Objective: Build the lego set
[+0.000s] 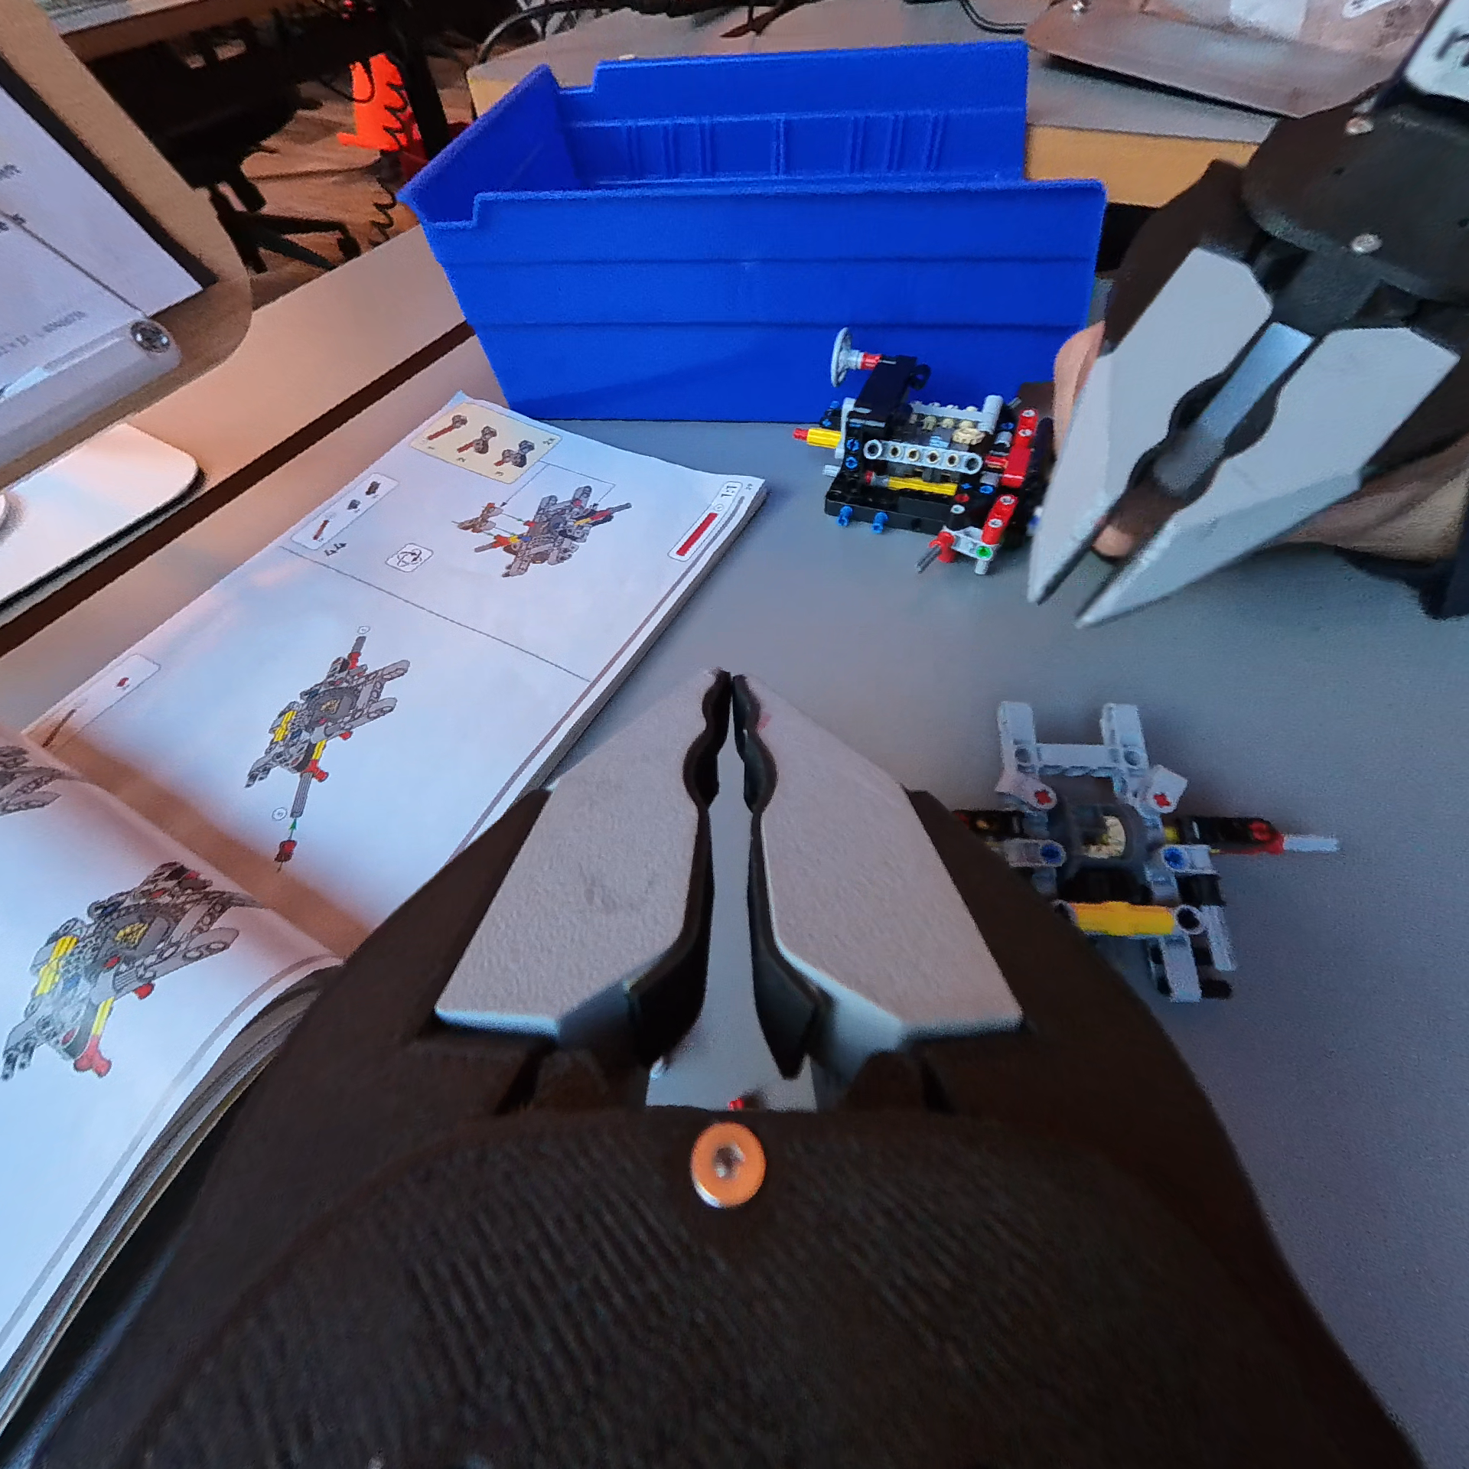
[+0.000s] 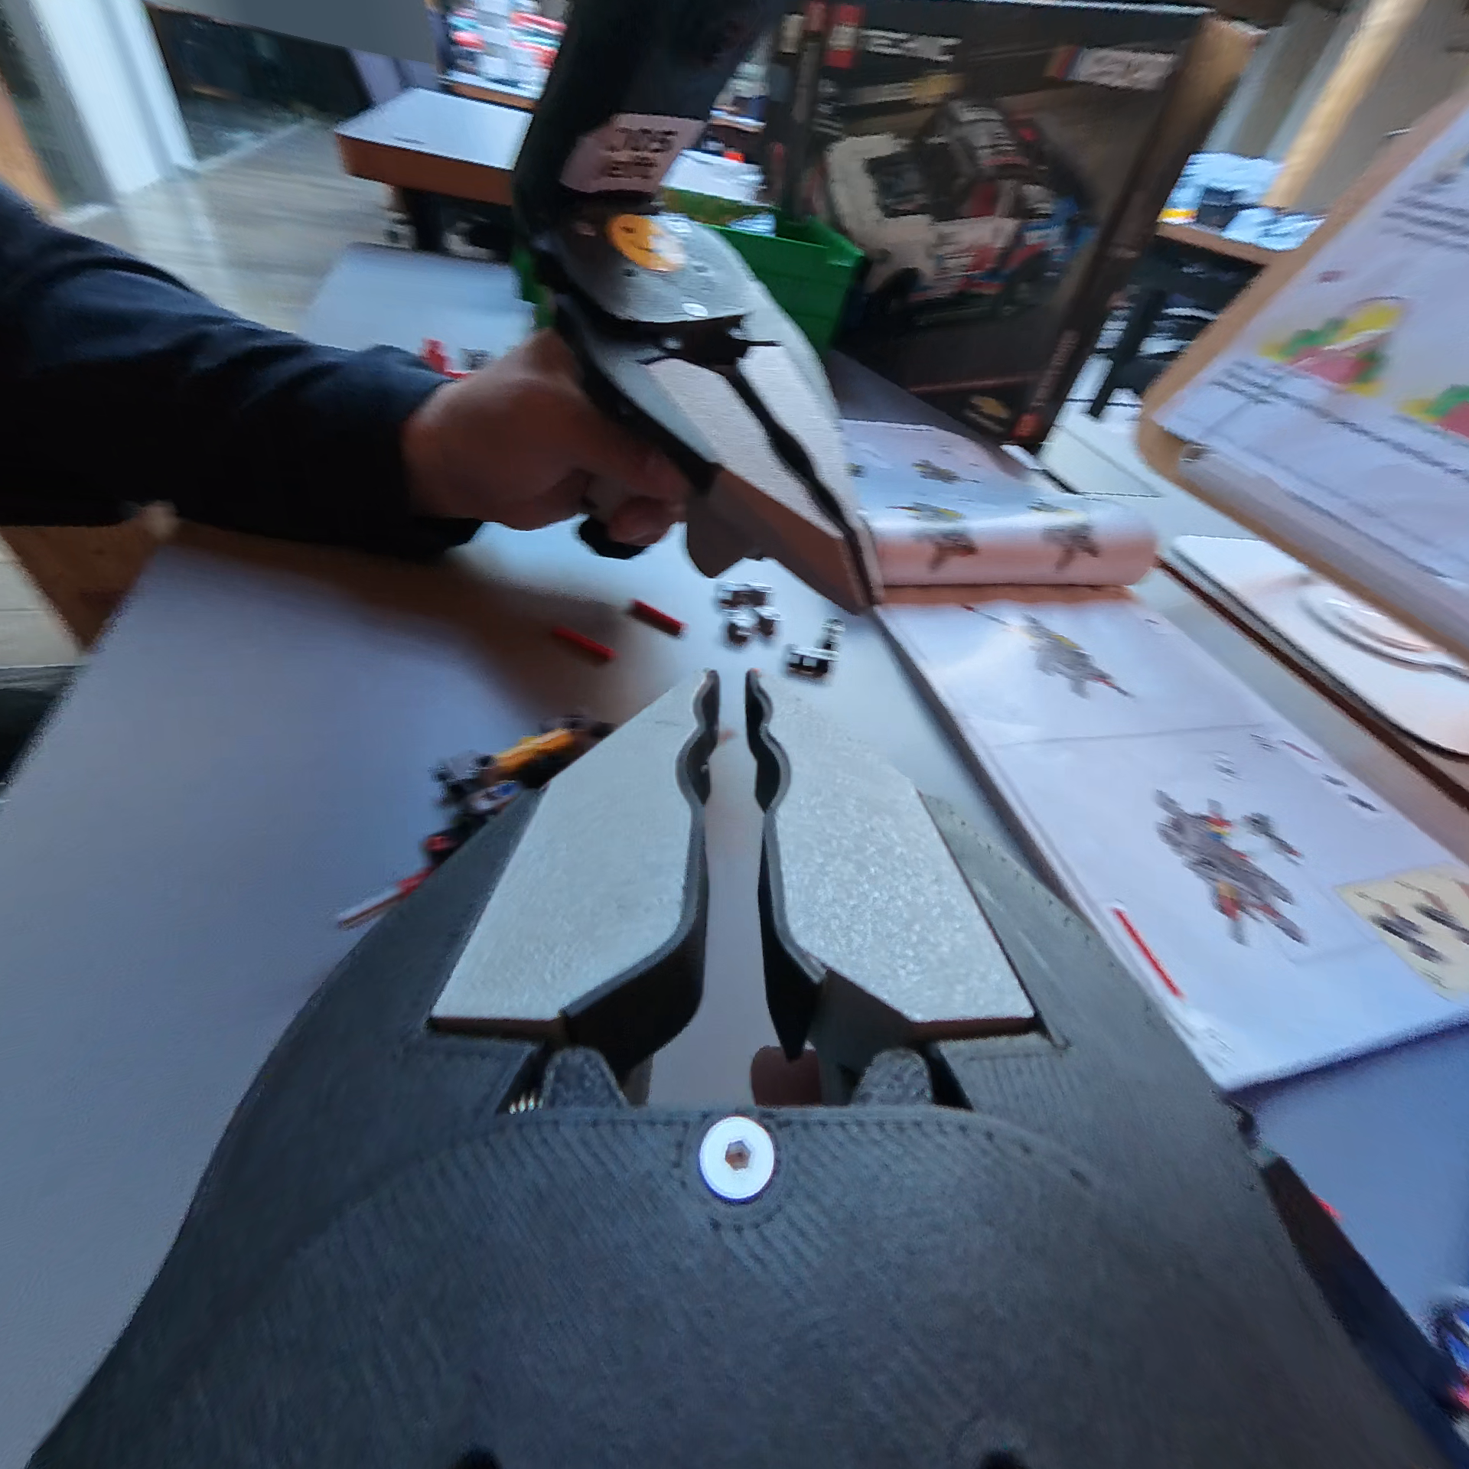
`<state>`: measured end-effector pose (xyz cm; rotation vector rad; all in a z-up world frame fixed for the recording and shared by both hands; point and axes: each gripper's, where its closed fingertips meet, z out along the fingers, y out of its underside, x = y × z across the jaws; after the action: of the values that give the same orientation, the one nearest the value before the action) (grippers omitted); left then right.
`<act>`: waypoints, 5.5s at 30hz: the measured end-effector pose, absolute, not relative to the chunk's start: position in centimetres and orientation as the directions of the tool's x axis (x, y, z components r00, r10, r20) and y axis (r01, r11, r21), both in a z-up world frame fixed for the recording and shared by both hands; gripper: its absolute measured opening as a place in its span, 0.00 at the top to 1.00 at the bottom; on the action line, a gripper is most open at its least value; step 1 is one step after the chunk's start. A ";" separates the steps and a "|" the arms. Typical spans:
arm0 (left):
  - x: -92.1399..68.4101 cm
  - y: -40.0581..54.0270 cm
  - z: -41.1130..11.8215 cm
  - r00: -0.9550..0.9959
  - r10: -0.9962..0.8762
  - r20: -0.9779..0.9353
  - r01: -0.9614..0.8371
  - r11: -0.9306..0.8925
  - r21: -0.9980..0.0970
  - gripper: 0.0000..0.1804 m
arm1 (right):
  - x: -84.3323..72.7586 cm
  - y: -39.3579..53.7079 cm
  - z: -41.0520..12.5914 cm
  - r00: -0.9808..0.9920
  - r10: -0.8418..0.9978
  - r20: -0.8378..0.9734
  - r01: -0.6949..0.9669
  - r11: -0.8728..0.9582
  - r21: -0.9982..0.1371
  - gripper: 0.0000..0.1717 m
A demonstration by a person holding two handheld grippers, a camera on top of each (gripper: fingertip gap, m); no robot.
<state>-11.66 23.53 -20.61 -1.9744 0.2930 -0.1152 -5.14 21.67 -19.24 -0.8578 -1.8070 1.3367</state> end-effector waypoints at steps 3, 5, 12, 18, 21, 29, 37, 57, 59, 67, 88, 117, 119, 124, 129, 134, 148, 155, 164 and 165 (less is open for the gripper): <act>-11.1 23.5 -20.5 0.960 -0.275 -0.059 -0.164 -0.380 -0.910 1.00 | -4.4 20.5 -19.2 -0.571 0.801 0.179 0.085 0.275 -0.958 0.97; -10.7 23.5 -20.9 0.956 -0.287 -0.056 -0.171 -0.392 -0.904 1.00 | -4.1 20.1 -19.8 -0.591 0.779 0.207 0.095 0.322 -0.942 0.97; -10.7 23.4 -21.1 0.953 -0.293 -0.073 -0.191 -0.397 -0.898 1.00 | -3.2 20.2 -21.0 -0.622 0.766 0.161 0.154 0.321 -0.934 0.96; -9.4 21.3 -21.5 0.918 -0.384 -0.096 -0.254 -0.386 -0.887 1.00 | -2.1 20.6 -21.3 -0.603 0.782 0.159 0.178 0.326 -0.929 0.94; -7.2 18.8 -21.9 0.864 -0.490 -0.120 -0.326 -0.361 -0.874 1.00 | -1.3 20.6 -21.5 -0.605 0.779 0.163 0.183 0.336 -0.924 0.93; -1.7 13.8 -26.8 0.709 -0.691 -0.145 -0.545 -0.406 -0.733 0.93 | -0.5 19.5 -24.3 -0.671 0.719 0.182 0.269 0.464 -0.844 0.87; -2.3 14.9 -27.3 0.757 -0.638 -0.138 -0.522 -0.464 -0.715 1.00 | -1.2 19.3 -26.3 -0.684 0.706 0.182 0.345 0.533 -0.772 0.98; -4.3 17.2 -24.1 0.827 -0.507 -0.242 -0.456 -0.354 -0.817 1.00 | -2.7 18.5 -24.2 -0.655 0.753 0.057 0.351 0.370 -0.860 1.00; -4.3 17.3 -23.6 0.834 -0.503 -0.227 -0.434 -0.342 -0.834 1.00 | -2.7 18.7 -23.9 -0.647 0.761 0.043 0.350 0.346 -0.871 1.00; -5.0 17.4 -23.3 0.856 -0.471 -0.212 -0.402 -0.349 -0.846 1.00 | -3.2 19.6 -22.7 -0.604 0.797 -0.001 0.338 0.255 -0.906 1.00; -6.3 17.2 -25.0 0.867 -0.463 -0.182 -0.403 -0.439 -0.803 0.98 | -2.1 23.3 -24.4 -0.528 0.822 0.212 0.356 0.441 -0.824 0.87; -7.1 17.2 -25.0 0.876 -0.437 -0.204 -0.408 -0.445 -0.797 1.00 | -3.5 24.9 -24.0 -0.392 0.818 0.420 0.360 0.557 -0.748 0.95; -7.1 17.2 -24.9 0.878 -0.436 -0.199 -0.403 -0.447 -0.799 1.00 | -3.4 24.9 -21.8 -0.383 0.892 0.241 0.320 0.373 -0.871 0.95; -7.2 17.2 -25.0 0.878 -0.434 -0.200 -0.404 -0.449 -0.797 1.00 | -1.9 25.6 -16.1 -0.527 0.805 -0.271 0.192 -0.198 -0.961 0.95; -7.2 17.2 -25.0 0.877 -0.435 -0.203 -0.407 -0.451 -0.794 1.00 | -1.0 26.5 -14.0 -0.591 0.713 -0.377 0.140 -0.370 -0.918 0.96; -7.2 17.2 -25.0 0.878 -0.433 -0.206 -0.409 -0.450 -0.794 1.00 | -0.6 26.4 -13.2 -0.638 0.639 -0.429 0.143 -0.449 -0.882 0.95; -7.3 17.3 -25.1 0.875 -0.431 -0.220 -0.420 -0.451 -0.788 1.00 | -0.5 27.4 -12.5 -0.647 0.607 -0.461 0.123 -0.514 -0.849 0.96; -7.3 17.2 -25.2 0.870 -0.430 -0.241 -0.437 -0.448 -0.780 1.00 | -1.6 28.1 -14.8 -0.442 0.872 -0.209 0.077 -0.196 -0.978 0.95; -7.5 17.2 -25.2 0.862 -0.425 -0.275 -0.462 -0.439 -0.770 1.00 | -3.1 26.5 -20.9 -0.325 0.870 0.371 0.269 0.461 -0.846 0.95; -7.5 17.2 -25.1 0.862 -0.423 -0.278 -0.463 -0.436 -0.772 1.00 | -3.2 26.2 -21.4 -0.331 0.852 0.405 0.279 0.499 -0.821 0.95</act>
<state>-7.48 17.20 -25.10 -2.0826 0.6432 0.0523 -3.20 26.24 -21.36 -0.9417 -1.8579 0.8147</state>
